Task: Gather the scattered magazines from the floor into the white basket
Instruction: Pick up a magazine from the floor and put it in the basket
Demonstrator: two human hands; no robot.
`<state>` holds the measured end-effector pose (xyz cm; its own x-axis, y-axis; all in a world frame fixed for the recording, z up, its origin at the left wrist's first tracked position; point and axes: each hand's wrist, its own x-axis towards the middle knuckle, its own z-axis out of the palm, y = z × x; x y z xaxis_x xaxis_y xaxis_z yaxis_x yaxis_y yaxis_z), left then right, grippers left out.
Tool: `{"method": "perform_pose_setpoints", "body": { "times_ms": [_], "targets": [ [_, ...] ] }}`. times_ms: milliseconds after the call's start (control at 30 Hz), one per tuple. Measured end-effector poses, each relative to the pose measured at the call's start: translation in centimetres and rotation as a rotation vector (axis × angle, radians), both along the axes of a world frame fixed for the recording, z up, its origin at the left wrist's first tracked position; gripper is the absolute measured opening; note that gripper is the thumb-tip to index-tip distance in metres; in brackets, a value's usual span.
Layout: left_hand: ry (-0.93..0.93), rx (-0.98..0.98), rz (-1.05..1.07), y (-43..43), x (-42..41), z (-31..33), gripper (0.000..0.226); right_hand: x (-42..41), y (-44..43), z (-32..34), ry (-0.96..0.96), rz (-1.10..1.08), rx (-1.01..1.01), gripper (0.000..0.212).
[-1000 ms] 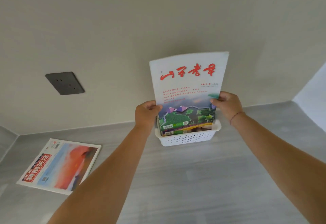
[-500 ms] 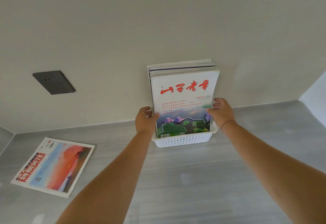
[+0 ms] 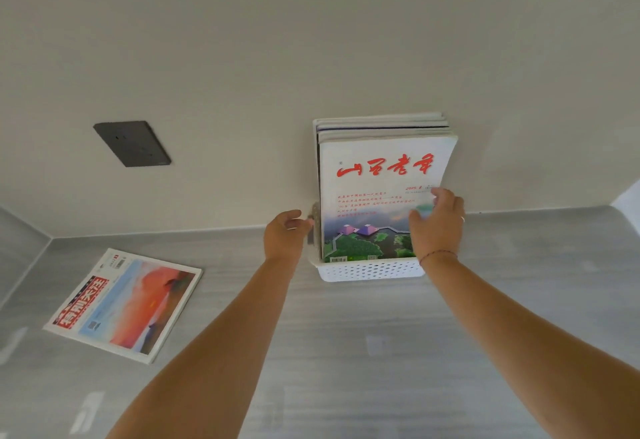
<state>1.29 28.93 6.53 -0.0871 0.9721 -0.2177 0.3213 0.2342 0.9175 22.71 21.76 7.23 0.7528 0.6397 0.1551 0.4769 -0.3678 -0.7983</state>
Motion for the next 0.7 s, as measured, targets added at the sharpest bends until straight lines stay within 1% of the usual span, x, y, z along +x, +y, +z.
{"method": "perform_pose_setpoints", "body": {
  "times_ms": [100, 233, 300, 400, 433, 533, 600, 700],
  "targets": [
    [-0.029, 0.006, 0.061, -0.3, -4.4, -0.6, 0.029, -4.9, 0.2, 0.8, -0.050, 0.061, 0.103, 0.042],
    [-0.042, -0.018, 0.185, -0.9, -12.1, -1.6, 0.026, -12.0, 1.4, 0.5, 0.000, 0.302, 0.120, 0.041],
    [-0.028, -0.050, 0.230, -1.4, -16.4, -2.1, 0.030, -15.5, 2.1, -0.1, 0.044, 0.412, 0.069, 0.042],
    [0.121, -0.063, 0.336, -2.7, -23.0, -3.0, 0.029, -20.5, 3.3, -1.4, 0.076, 0.556, -0.031, 0.048],
    [0.142, -0.078, 0.374, -3.3, -25.2, -3.3, 0.029, -22.1, 3.7, -1.8, 0.075, 0.591, -0.052, 0.049],
    [0.130, -0.126, 0.437, -4.8, -31.0, -4.7, 0.032, -27.1, 5.0, -3.3, 0.108, 0.673, -0.103, 0.052],
    [0.086, -0.146, 0.501, -5.6, -34.1, -5.5, 0.036, -30.4, 6.1, -4.2, 0.133, 0.741, -0.155, 0.056],
    [0.015, -0.216, 0.594, -5.9, -37.2, -6.7, 0.048, -34.7, 7.9, -5.6, 0.161, 0.858, -0.278, 0.064]
  ]
}}
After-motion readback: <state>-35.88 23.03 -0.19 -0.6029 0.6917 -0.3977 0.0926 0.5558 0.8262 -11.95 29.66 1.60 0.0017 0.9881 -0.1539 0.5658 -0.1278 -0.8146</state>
